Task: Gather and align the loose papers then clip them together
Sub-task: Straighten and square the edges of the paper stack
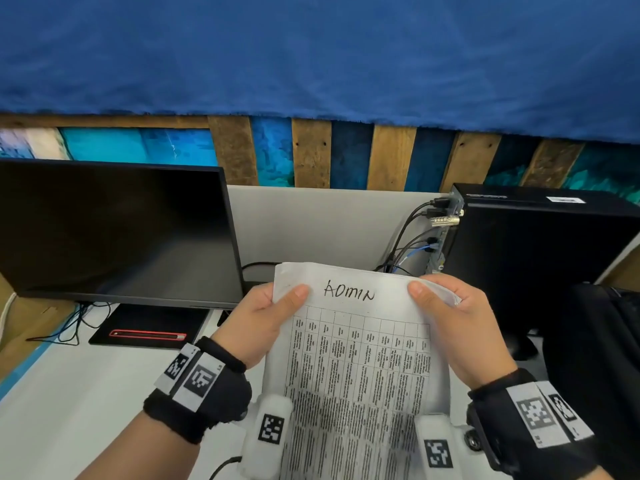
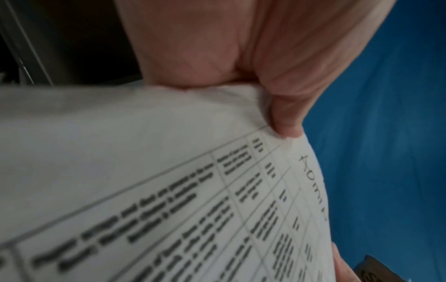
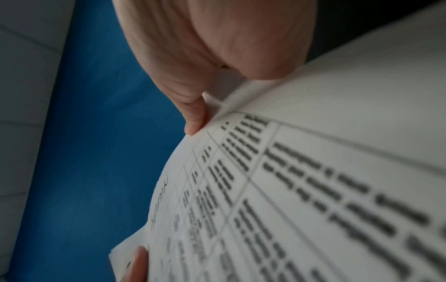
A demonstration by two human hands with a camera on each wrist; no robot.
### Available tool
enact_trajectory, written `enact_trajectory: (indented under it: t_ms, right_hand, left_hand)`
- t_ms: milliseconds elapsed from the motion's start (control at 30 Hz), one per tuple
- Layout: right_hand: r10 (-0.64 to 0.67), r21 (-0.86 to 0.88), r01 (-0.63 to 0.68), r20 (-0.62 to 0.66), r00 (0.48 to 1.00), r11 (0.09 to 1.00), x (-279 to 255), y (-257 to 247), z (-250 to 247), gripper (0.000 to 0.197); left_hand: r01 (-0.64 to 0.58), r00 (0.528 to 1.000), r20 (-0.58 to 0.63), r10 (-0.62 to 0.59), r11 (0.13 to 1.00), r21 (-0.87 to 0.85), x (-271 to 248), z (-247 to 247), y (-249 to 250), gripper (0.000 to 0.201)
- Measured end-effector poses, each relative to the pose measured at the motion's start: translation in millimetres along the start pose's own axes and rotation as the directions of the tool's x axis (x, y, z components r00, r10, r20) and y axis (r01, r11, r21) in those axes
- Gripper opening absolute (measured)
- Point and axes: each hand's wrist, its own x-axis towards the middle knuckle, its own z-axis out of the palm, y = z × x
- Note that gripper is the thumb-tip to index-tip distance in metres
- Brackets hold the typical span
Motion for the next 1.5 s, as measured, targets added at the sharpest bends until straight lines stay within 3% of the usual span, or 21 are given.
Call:
enact_trajectory:
  t_ms: [233, 367, 500, 633, 800, 1100, 1267, 1367, 1500]
  right_hand:
    - [-0.047, -0.029, 0.048, 0.015, 0.999, 0.998, 0.5, 1.9, -2.4, 0.012]
    - [-0.126, -0.024, 0.127, 0.033, 0.991, 0.992, -4.6, 3.4, -1.2, 0.015]
    - [-0.154, -0.021, 0.155, 0.052, 0.987, 0.988, -9.6, 7.6, 4.3, 0.014]
    - [-0.117, 0.036, 0.115, 0.083, 0.99, 0.993, -12.2, 11.0, 6.5, 0.002]
    - [-0.086, 0.077, 0.077, 0.12, 0.989, 0.994, -15.5, 13.1, 4.2, 0.014]
    - [-0.054, 0.104, 0.042, 0.118, 0.992, 0.994, -21.7, 25.0, 2.9, 0.015]
    - [-0.051, 0.123, 0.039, 0.096, 0.994, 0.992, -22.4, 25.6, 5.3, 0.023]
    - [-0.044, 0.13, 0.032, 0.095, 0.994, 0.991, -21.6, 26.0, 6.2, 0.017]
    - [-0.045, 0.13, 0.033, 0.092, 0.995, 0.991, -21.9, 25.9, 6.5, 0.017]
  left_hand:
    - [-0.04, 0.998, -0.054, 0.036, 0.997, -0.065, 2.3, 2.5, -7.2, 0.042]
    - [-0.261, 0.955, -0.154, 0.253, 0.965, -0.036, 2.0, 1.9, -0.4, 0.019]
    - [-0.366, 0.91, -0.184, 0.372, 0.928, 0.064, -0.6, 3.9, -1.4, 0.02]
    - [-0.399, 0.882, -0.215, 0.419, 0.907, 0.134, -3.1, 5.5, -6.6, 0.026]
    - [-0.443, 0.835, -0.293, 0.466, 0.885, 0.143, -7.1, 5.4, -8.1, 0.02]
    - [-0.479, 0.72, -0.485, 0.497, 0.861, 0.171, -20.4, 4.5, -20.7, 0.029]
    - [-0.52, 0.698, -0.465, 0.545, 0.832, 0.194, -22.4, 2.4, -21.8, 0.03]
    - [-0.548, 0.68, -0.453, 0.577, 0.81, 0.209, -22.5, -0.7, -21.7, 0.031]
    - [-0.563, 0.671, -0.426, 0.607, 0.791, 0.239, -23.0, -3.9, -22.1, 0.019]
